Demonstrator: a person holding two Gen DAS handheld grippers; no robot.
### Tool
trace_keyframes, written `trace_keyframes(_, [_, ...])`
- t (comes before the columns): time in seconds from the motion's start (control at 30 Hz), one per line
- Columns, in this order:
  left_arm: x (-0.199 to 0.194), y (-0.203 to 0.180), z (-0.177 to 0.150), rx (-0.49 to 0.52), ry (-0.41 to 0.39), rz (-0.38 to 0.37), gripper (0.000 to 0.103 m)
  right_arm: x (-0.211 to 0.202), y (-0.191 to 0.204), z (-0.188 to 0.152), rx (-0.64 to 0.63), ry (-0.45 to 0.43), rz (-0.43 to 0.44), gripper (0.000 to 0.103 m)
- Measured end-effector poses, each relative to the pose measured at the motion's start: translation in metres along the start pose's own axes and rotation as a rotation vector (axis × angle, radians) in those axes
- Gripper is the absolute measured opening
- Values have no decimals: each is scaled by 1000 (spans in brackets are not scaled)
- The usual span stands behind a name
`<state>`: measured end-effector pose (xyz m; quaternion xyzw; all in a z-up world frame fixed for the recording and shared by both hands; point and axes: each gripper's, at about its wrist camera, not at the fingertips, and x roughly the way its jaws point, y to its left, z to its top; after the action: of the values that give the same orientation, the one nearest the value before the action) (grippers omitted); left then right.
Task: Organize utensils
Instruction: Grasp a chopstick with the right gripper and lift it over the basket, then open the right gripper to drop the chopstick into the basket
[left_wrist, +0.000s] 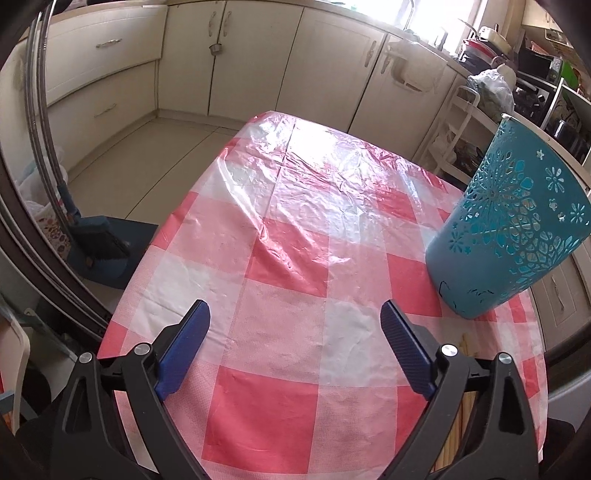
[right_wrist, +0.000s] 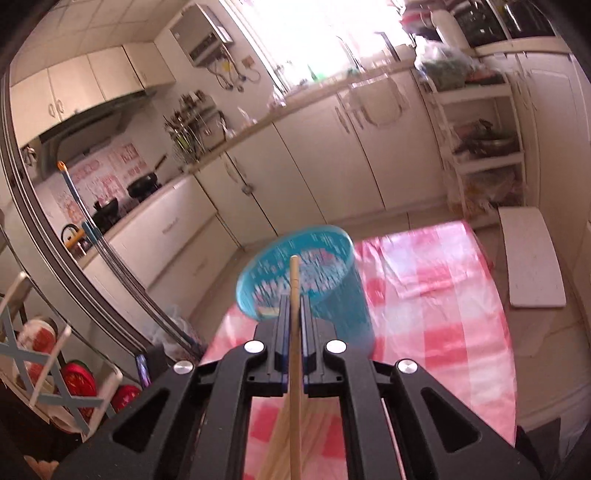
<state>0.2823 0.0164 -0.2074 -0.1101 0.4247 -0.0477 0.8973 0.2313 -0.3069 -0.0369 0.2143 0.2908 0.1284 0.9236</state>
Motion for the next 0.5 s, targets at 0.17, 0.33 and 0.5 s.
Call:
trace_keyframes(0.17, [0,0,0,-2,-1,-2,90,25,32,58,-43,-216,7,6])
trace_keyframes(0.33, [-1,3,1,-20,-6,-12,90,73,28,78,-20,-302,-87,6])
trace_keyframes(0.5, [-2,6,1,-39,-11,-28,91,97,15,71,-14,-253,-139,6])
